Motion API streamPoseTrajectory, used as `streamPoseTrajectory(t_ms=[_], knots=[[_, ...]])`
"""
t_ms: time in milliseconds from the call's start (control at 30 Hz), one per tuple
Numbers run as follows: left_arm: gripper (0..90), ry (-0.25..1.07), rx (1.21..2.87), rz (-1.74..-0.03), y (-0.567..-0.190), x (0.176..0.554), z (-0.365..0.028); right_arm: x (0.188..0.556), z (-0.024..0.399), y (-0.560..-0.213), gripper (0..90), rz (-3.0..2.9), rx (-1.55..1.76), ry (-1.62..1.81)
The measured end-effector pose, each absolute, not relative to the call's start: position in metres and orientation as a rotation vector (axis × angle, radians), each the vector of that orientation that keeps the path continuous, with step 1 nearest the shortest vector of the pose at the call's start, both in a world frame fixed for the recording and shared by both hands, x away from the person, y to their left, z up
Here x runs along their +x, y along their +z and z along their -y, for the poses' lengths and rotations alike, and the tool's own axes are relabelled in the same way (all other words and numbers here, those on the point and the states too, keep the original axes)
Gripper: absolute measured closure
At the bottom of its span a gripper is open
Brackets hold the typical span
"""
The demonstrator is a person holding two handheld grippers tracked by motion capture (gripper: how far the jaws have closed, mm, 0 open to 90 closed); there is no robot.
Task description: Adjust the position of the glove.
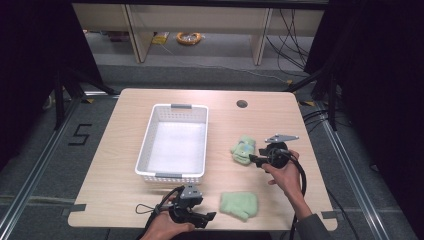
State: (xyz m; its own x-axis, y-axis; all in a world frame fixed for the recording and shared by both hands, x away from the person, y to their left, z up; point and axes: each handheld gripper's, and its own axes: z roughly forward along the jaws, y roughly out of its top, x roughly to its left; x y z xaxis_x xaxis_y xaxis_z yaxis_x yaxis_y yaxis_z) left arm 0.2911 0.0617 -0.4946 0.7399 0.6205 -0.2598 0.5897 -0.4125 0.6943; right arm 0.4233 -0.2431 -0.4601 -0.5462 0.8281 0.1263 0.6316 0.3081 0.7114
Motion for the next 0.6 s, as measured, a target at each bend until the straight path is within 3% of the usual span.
streamPoseTrajectory(t_ms=[300,600], knots=[[30.6,0.048,2.127,-0.923,-0.496,0.289,-0.074,0.467,0.221,-0.473,50.5,-2.280,1.372,1.038],[30.0,0.041,2.095,-0.956,-0.497,0.287,-0.075,0.481,0.210,-0.482,52.6,-2.296,1.421,0.970]])
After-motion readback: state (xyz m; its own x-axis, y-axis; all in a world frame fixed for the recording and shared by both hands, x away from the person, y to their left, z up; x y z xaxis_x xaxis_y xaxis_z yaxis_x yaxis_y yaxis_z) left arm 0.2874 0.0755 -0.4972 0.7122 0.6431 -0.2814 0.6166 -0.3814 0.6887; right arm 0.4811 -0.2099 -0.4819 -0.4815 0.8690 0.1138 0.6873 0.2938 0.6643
